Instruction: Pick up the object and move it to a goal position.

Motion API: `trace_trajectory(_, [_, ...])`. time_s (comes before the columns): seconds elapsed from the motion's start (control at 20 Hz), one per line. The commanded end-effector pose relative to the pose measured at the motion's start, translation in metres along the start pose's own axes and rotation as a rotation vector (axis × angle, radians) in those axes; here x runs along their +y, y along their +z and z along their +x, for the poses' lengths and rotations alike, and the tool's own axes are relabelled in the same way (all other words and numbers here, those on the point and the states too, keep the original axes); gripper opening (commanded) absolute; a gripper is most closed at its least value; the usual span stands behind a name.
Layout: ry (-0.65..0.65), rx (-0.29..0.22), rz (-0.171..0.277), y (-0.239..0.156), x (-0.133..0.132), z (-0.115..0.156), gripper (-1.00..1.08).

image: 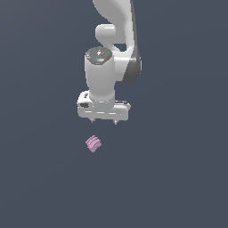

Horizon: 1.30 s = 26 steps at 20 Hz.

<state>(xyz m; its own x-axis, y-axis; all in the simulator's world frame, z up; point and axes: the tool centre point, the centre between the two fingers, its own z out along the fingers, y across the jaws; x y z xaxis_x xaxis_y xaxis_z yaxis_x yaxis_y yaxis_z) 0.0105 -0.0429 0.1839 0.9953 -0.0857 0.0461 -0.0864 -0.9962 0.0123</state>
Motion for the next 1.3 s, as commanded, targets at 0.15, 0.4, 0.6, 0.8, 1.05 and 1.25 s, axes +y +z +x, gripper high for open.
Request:
trace_trajectory(0.15, [-0.01, 0.004, -0.001, -0.005, -0.005, 0.001, 1.0])
trace_trajectory(0.4, [-0.054, 0.019, -0.006, -0.021, -0.022, 0.004, 1.0])
trace_trajectory(0.6, [-0.054, 0.018, -0.006, -0.021, -0.021, 0.004, 1.0])
trace_trajectory(0.8, [-0.023, 0.015, -0.004, -0.016, -0.018, 0.006, 1.0])
trace_trajectory(1.05, [0.056, 0.007, 0.001, -0.004, -0.009, 0.011, 1.0])
trace_trajectory(1.25, [0.154, -0.003, 0.005, 0.011, 0.002, 0.016, 1.0])
